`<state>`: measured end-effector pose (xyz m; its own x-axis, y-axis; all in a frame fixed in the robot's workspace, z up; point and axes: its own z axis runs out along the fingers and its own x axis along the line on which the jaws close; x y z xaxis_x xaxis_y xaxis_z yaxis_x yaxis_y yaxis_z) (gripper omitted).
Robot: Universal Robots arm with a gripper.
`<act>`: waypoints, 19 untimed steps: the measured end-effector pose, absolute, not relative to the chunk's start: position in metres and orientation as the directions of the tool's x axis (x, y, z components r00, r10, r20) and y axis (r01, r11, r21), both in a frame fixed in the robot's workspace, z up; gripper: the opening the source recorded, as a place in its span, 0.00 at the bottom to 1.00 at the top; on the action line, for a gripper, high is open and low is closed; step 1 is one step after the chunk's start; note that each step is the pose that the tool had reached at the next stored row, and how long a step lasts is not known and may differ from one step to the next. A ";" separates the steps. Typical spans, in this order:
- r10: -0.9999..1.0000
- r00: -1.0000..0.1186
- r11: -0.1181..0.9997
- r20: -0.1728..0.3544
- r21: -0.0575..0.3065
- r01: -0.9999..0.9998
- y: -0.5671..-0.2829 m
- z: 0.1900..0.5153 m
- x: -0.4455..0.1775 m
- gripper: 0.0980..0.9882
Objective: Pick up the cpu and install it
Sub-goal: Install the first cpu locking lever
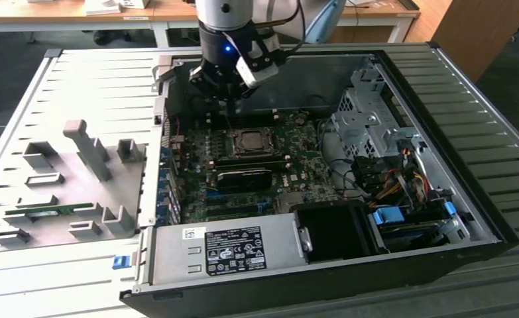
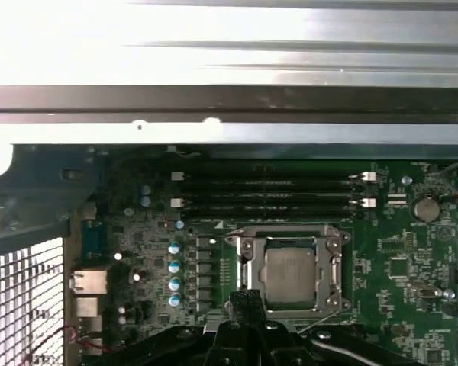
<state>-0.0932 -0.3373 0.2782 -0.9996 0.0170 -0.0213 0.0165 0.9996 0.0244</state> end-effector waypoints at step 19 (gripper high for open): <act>0.017 -1.000 1.000 -0.022 0.024 0.016 -0.336 0.274 -0.111 0.01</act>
<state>-0.1111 -0.3361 0.2740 -0.9996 0.0169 -0.0220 0.0164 0.9996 0.0239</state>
